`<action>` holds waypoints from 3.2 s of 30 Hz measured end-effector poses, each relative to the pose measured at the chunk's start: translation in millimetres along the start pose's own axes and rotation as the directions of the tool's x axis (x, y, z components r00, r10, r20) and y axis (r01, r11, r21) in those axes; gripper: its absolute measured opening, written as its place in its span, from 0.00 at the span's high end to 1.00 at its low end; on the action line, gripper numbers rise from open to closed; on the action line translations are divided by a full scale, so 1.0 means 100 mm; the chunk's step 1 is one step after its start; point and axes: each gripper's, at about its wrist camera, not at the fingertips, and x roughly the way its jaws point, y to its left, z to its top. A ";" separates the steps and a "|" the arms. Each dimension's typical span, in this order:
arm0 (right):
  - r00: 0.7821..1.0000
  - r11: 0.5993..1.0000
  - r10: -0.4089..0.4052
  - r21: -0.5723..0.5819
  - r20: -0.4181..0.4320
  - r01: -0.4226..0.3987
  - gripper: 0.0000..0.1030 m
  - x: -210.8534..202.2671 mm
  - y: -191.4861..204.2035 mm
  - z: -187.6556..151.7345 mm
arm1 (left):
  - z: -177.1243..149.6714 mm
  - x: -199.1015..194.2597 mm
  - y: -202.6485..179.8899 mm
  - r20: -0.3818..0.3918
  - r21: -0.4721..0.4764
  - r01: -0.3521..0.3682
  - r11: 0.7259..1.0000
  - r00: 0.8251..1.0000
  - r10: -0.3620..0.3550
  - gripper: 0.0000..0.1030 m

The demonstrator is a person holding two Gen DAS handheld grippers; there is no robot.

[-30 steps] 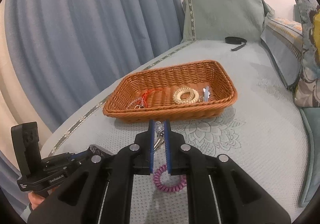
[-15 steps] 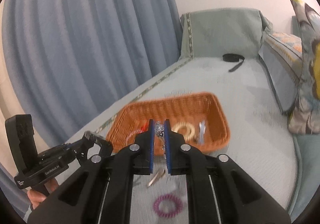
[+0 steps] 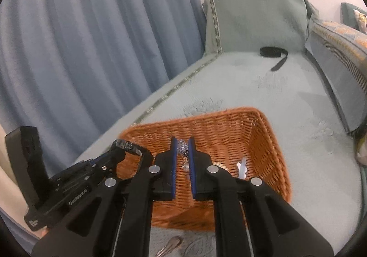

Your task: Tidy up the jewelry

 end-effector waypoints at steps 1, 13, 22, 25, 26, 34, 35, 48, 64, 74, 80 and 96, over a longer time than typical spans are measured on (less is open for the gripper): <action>1.000 1.000 -0.005 0.003 -0.008 0.005 0.93 0.08 -0.02 -0.01 | -0.03 0.06 0.01 -0.012 0.008 -0.014 1.000 1.000 0.015 0.91; 0.998 0.996 -0.026 0.082 -0.054 0.030 0.78 0.32 -0.30 -0.12 | -0.03 0.04 0.10 0.005 -0.010 -0.009 1.000 1.000 0.009 0.71; 0.999 0.994 -0.044 0.098 0.002 0.044 0.45 0.13 -0.31 -0.19 | -0.10 -0.24 0.10 0.102 -0.032 0.002 0.999 0.995 0.001 0.50; 0.996 0.995 -0.078 0.065 0.047 0.075 0.45 -0.11 -0.23 -0.25 | -0.17 -0.45 0.07 0.157 -0.044 0.005 0.999 0.988 0.002 0.47; 0.994 0.994 -0.094 0.054 0.063 0.090 0.45 -0.20 -0.19 -0.30 | -0.20 -0.52 0.05 0.172 -0.041 0.009 0.999 0.985 -0.001 0.47; 0.978 0.985 -0.163 -0.028 0.130 0.168 0.45 -0.80 0.13 -0.79 | -0.59 -0.82 -0.17 0.157 -0.009 0.027 1.000 0.987 -0.025 0.47; 0.977 0.984 -0.171 -0.034 0.130 0.177 0.45 -0.85 0.16 -0.86 | -0.63 -0.83 -0.19 0.146 -0.007 0.033 0.999 0.989 -0.031 0.47; 0.974 0.974 -0.224 -0.049 -0.026 0.222 0.50 -0.91 0.11 -1.49 | -0.97 -0.93 -0.41 0.047 0.067 0.063 0.996 0.997 -0.066 0.48; 0.950 0.972 -0.233 -0.062 -0.206 0.225 0.87 -0.55 0.06 -1.64 | -1.09 -0.47 -0.59 -0.218 0.151 0.094 0.984 0.974 -0.059 0.64; 0.946 0.963 -0.252 0.047 -0.202 0.266 0.88 -0.65 -0.32 -1.59 | -1.03 -0.12 -0.73 -0.330 0.165 0.101 0.981 0.943 -0.041 0.64; 0.949 0.968 -0.238 0.028 -0.209 0.249 0.87 -0.62 -0.27 -1.58 | -1.03 0.02 -0.82 -0.342 0.206 0.054 0.977 0.940 0.020 0.71; 0.970 0.980 -0.197 -0.014 -0.142 0.197 0.90 -0.75 -0.13 -1.59 | -1.03 -0.47 -0.69 -0.176 0.134 0.121 0.984 0.980 -0.097 0.89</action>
